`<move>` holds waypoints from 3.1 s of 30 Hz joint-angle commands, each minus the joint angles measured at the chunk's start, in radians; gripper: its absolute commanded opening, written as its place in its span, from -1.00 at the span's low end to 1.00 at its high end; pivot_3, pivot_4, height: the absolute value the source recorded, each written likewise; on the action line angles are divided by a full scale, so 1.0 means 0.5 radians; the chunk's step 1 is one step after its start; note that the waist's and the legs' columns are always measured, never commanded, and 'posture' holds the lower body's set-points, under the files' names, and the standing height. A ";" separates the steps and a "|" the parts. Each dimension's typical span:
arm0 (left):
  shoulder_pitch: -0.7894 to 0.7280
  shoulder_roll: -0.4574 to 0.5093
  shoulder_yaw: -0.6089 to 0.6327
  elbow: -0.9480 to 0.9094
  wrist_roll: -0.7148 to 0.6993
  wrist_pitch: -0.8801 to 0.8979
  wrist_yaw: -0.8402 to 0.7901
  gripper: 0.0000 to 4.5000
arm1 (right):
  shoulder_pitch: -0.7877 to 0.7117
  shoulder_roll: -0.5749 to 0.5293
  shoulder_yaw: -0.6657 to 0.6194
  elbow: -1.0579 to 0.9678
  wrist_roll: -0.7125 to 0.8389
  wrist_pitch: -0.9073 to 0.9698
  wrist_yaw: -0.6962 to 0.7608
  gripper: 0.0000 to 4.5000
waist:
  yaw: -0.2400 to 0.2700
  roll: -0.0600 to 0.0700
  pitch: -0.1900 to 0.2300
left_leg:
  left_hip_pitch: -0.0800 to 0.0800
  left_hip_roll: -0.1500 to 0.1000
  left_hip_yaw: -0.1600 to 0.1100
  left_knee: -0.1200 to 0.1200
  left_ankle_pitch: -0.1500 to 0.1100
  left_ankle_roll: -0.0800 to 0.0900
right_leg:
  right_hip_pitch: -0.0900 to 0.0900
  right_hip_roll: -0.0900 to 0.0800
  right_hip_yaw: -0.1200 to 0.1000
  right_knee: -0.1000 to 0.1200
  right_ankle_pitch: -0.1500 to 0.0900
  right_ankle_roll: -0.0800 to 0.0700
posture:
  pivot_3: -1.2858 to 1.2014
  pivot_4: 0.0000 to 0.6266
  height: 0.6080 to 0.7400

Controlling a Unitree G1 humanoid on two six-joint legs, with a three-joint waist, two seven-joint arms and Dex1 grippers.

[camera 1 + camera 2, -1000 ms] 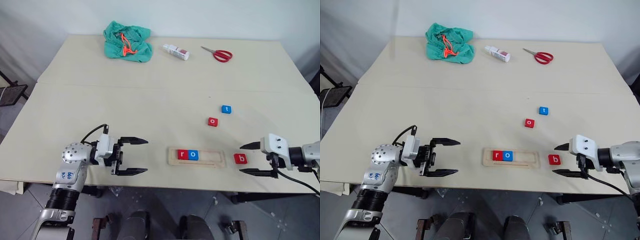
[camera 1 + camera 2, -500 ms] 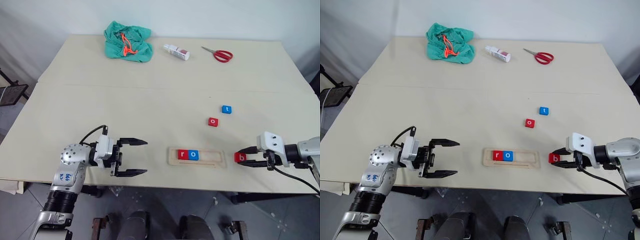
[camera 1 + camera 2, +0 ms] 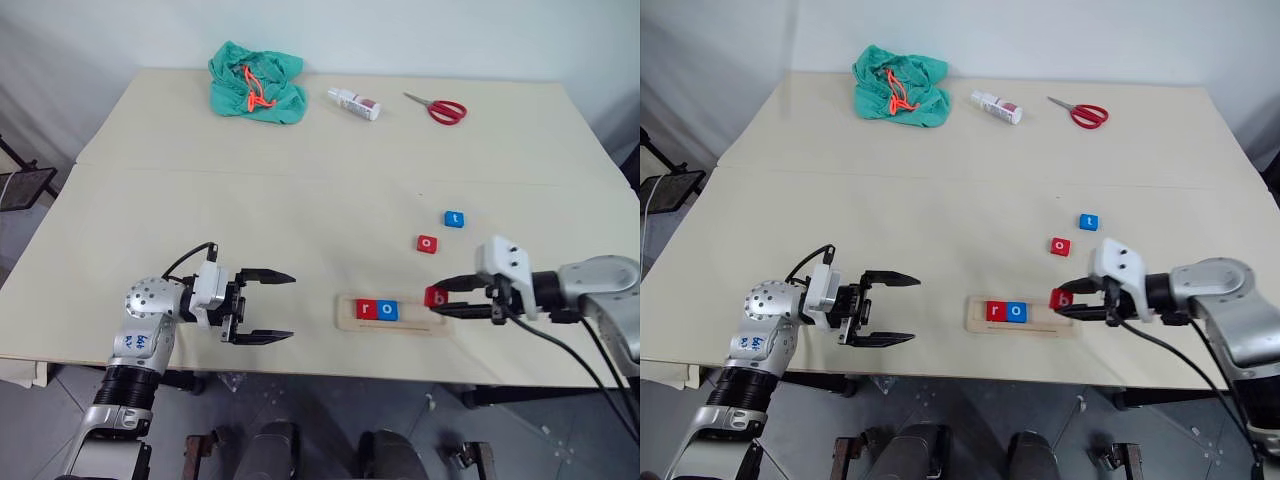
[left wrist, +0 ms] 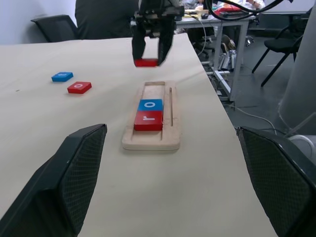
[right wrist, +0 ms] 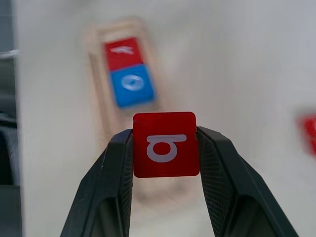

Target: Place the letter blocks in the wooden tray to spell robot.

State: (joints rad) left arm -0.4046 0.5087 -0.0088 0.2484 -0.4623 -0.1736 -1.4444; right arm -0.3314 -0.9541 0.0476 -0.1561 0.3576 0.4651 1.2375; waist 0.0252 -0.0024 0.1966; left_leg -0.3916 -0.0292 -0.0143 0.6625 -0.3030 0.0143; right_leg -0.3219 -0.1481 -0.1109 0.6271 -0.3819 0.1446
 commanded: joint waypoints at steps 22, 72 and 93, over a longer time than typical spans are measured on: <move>0.058 -0.010 0.024 -0.148 -0.004 -0.027 0.104 1.00 | -0.197 0.173 0.262 0.188 -0.215 -0.120 0.021 0.13 | -0.006 0.000 0.000 | 0.000 0.000 -0.001 0.000 0.000 0.000 | -0.001 0.000 0.000 0.001 0.000 0.000 | 0.03 -0.52 1.00; 0.093 0.019 0.035 -0.165 -0.007 -0.040 0.147 1.00 | -0.050 0.240 0.155 0.116 -0.175 -0.110 -0.075 -0.99 | -0.005 0.000 0.000 | 0.000 0.000 -0.001 0.000 0.000 0.000 | -0.001 0.000 0.000 0.000 0.000 0.000 | 0.03 -0.52 1.00; 0.033 -0.009 0.014 -0.095 0.008 -0.061 0.143 1.00 | 0.089 0.228 -0.156 -0.038 0.019 -0.004 -0.174 -0.99 | -0.001 0.000 0.000 | 0.000 0.000 -0.001 -0.001 0.000 0.000 | 0.000 0.000 -0.001 0.000 0.000 0.000 | 0.03 -0.52 1.00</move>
State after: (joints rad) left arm -0.3800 0.5067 -0.0074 0.2100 -0.4582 -0.1874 -1.3693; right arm -0.3082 -0.8166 0.0245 -0.1314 0.3333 0.4622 1.1537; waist 0.0245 -0.0023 0.1966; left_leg -0.3916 -0.0292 -0.0149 0.6622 -0.3030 0.0143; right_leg -0.3220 -0.1481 -0.1113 0.6273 -0.3819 0.1447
